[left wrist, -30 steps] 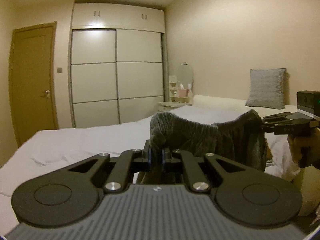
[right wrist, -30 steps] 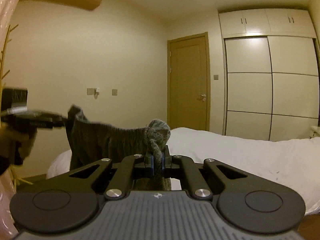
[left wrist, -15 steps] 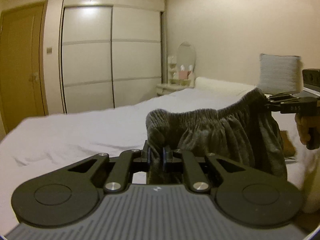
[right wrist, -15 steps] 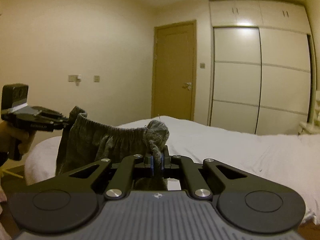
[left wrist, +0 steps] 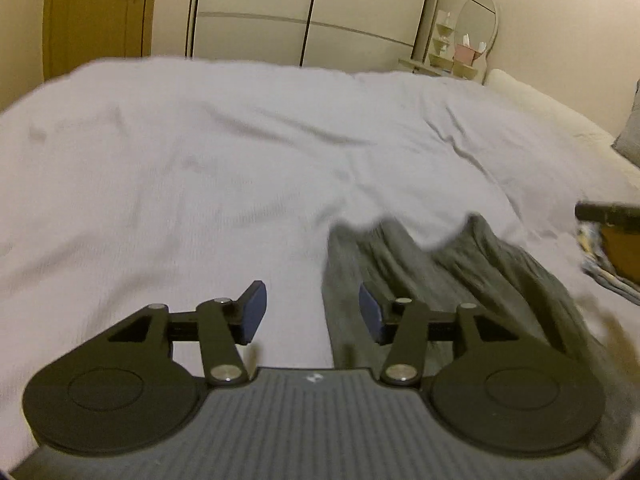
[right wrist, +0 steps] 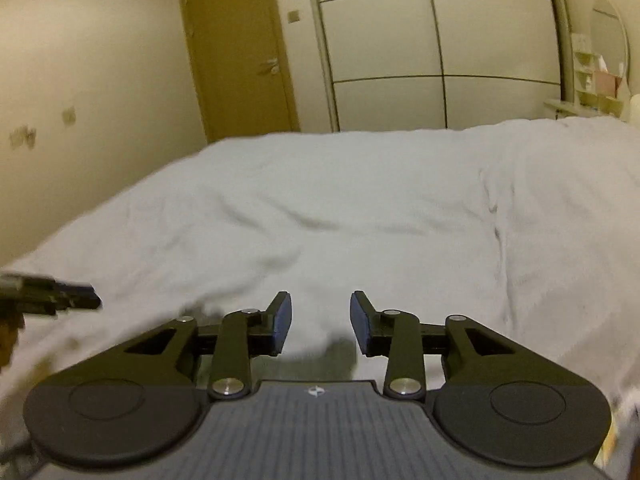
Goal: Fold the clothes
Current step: 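Lower the shorts onto the bed and open both grippers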
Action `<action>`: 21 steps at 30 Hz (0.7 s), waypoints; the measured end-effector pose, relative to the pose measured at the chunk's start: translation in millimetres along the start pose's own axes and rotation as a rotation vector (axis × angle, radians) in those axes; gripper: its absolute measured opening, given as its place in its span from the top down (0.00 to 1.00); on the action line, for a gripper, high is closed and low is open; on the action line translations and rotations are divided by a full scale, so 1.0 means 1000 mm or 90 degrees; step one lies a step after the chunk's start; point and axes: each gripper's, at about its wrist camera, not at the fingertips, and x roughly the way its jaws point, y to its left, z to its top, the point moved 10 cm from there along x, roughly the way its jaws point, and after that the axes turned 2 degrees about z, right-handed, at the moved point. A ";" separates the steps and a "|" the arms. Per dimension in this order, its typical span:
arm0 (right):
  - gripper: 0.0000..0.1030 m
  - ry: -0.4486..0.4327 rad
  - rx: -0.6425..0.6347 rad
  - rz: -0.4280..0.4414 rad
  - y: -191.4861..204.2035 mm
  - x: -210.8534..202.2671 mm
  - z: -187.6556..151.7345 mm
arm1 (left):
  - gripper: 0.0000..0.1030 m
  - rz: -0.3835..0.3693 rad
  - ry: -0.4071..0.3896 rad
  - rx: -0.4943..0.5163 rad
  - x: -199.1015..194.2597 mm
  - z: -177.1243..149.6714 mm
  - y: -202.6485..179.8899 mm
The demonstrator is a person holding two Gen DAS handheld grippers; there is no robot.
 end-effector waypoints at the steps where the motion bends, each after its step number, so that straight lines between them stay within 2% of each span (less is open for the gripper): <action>1: 0.62 0.008 0.005 0.008 0.008 -0.011 -0.014 | 0.50 -0.011 -0.001 -0.009 -0.012 -0.008 -0.001; 4: 0.52 0.023 0.010 0.027 0.029 -0.045 -0.050 | 0.37 -0.053 0.009 -0.023 -0.045 -0.039 -0.023; 6: 0.44 0.022 -0.001 0.038 0.047 -0.076 -0.069 | 0.36 -0.074 0.032 -0.023 -0.058 -0.065 -0.037; 8: 0.39 0.025 -0.012 0.042 0.066 -0.095 -0.091 | 0.37 -0.068 0.048 -0.010 -0.068 -0.088 -0.045; 9: 0.39 0.032 -0.026 0.041 0.079 -0.098 -0.099 | 0.38 -0.074 0.056 -0.011 -0.071 -0.097 -0.050; 10: 0.39 0.038 -0.050 0.041 0.092 -0.101 -0.108 | 0.43 -0.079 0.059 -0.018 -0.072 -0.104 -0.054; 11: 0.39 0.043 -0.076 0.040 0.105 -0.105 -0.118 | 0.64 -0.083 0.062 -0.024 -0.073 -0.111 -0.057; 12: 0.39 0.048 -0.102 0.040 0.118 -0.109 -0.127 | 0.77 -0.089 0.068 -0.015 -0.073 -0.115 -0.063; 13: 0.39 0.053 -0.130 0.034 0.127 -0.107 -0.134 | 0.94 -0.080 0.070 0.002 -0.072 -0.119 -0.066; 14: 0.41 0.059 -0.150 0.024 0.132 -0.103 -0.140 | 0.97 -0.071 0.072 0.019 -0.072 -0.123 -0.069; 16: 0.48 0.075 -0.179 0.006 0.137 -0.091 -0.149 | 1.00 -0.069 0.057 0.022 -0.080 -0.117 -0.066; 17: 0.60 0.086 -0.178 0.003 0.135 -0.088 -0.151 | 1.00 -0.068 0.050 0.023 -0.084 -0.115 -0.065; 18: 0.83 0.096 -0.169 0.005 0.131 -0.083 -0.155 | 1.00 -0.057 0.038 0.026 -0.092 -0.109 -0.058; 19: 1.00 0.101 -0.160 0.003 0.126 -0.081 -0.155 | 1.00 -0.046 0.027 0.029 -0.099 -0.102 -0.051; 21: 1.00 0.084 -0.122 -0.001 0.114 -0.096 -0.145 | 1.00 -0.008 0.011 0.016 -0.115 -0.092 -0.025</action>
